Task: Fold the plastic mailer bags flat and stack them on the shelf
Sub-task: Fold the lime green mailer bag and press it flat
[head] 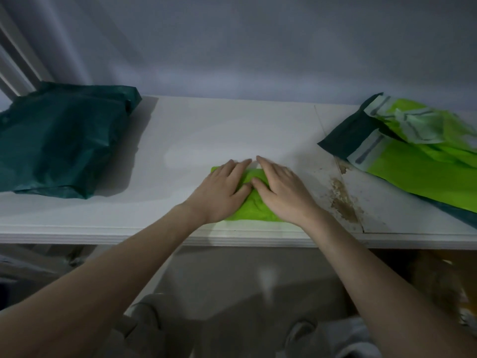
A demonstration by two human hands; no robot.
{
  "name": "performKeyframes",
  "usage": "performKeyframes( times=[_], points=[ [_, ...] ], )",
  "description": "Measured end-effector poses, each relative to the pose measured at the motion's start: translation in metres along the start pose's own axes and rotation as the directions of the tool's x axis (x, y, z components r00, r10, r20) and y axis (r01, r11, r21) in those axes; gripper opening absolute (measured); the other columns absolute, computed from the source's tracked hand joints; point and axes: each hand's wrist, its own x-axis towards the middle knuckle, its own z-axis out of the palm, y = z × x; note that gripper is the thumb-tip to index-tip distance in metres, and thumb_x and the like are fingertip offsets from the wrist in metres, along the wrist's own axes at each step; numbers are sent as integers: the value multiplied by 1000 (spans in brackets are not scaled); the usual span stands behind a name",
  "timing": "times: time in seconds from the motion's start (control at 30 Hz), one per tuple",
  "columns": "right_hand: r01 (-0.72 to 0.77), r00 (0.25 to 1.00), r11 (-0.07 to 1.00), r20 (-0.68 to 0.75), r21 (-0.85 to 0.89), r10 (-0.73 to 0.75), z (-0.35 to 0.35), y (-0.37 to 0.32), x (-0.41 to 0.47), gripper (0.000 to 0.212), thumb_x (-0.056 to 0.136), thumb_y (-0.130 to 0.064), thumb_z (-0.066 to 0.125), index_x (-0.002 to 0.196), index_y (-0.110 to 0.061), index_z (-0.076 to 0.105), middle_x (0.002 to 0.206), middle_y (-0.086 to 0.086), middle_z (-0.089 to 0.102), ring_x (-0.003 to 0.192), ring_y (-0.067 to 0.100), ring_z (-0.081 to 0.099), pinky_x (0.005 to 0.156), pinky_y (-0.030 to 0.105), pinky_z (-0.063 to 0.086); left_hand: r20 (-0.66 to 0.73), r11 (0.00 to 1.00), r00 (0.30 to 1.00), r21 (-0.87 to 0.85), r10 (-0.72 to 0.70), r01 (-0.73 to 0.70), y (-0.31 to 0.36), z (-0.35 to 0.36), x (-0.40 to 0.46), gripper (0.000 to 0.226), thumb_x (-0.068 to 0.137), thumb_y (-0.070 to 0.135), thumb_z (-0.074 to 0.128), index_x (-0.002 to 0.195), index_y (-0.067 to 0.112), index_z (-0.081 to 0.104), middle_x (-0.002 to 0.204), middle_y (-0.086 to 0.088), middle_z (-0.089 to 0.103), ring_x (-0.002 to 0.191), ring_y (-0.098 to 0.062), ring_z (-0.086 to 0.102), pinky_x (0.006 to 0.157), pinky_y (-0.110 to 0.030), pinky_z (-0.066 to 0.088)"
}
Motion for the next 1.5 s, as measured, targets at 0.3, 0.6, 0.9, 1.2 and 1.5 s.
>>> performKeyframes(
  times=[0.3, 0.6, 0.9, 1.2, 1.5],
  points=[
    [-83, 971, 988, 211, -134, 110, -6, 14, -19, 82, 85, -71, 9, 149, -25, -15, 157, -6, -17, 143, 6, -19, 117, 46, -11, 102, 984, 984, -87, -147, 156, -16, -2, -9, 75, 92, 55, 37, 150, 22, 2, 159, 0, 1, 146, -12, -3, 118, -28, 0],
    [123, 983, 977, -114, -174, -144, -5, -14, -16, 66, 93, -52, 22, 146, -13, 27, 155, 9, 23, 141, 26, 21, 116, 36, 18, 1, 985, 985, 13, -173, 173, -20, 8, 13, 78, 89, 61, 10, 150, 12, 7, 158, -12, -2, 146, -25, -6, 117, -37, 1],
    [-7, 995, 956, -100, -294, -23, 1, 1, -2, 58, 100, -44, 21, 150, -14, 15, 159, 8, 6, 146, 23, 6, 116, 49, 6, -311, 1000, 950, -1, -18, 19, -36, -6, 4, 62, 90, 46, 12, 135, 16, 42, 143, -2, 39, 128, -21, 40, 103, -38, 32],
    [92, 975, 912, -150, -399, -164, 22, -44, -9, 52, 87, -40, 32, 129, -19, 54, 129, 3, 56, 112, 27, 53, 92, 45, 43, -38, 950, 995, 300, 97, -82, -39, 6, -32, 72, 86, 49, 0, 150, 20, 17, 157, 4, 18, 140, -11, 25, 113, -32, 18],
    [70, 983, 922, -131, -380, -129, 25, -45, -12, 52, 86, -37, 35, 126, -12, 56, 129, 3, 58, 113, 24, 55, 95, 44, 46, -48, 923, 996, 381, 71, -48, -35, 14, -30, 74, 86, 45, 0, 146, 10, 26, 156, -2, 23, 141, -14, 27, 116, -41, 13]
  ],
)
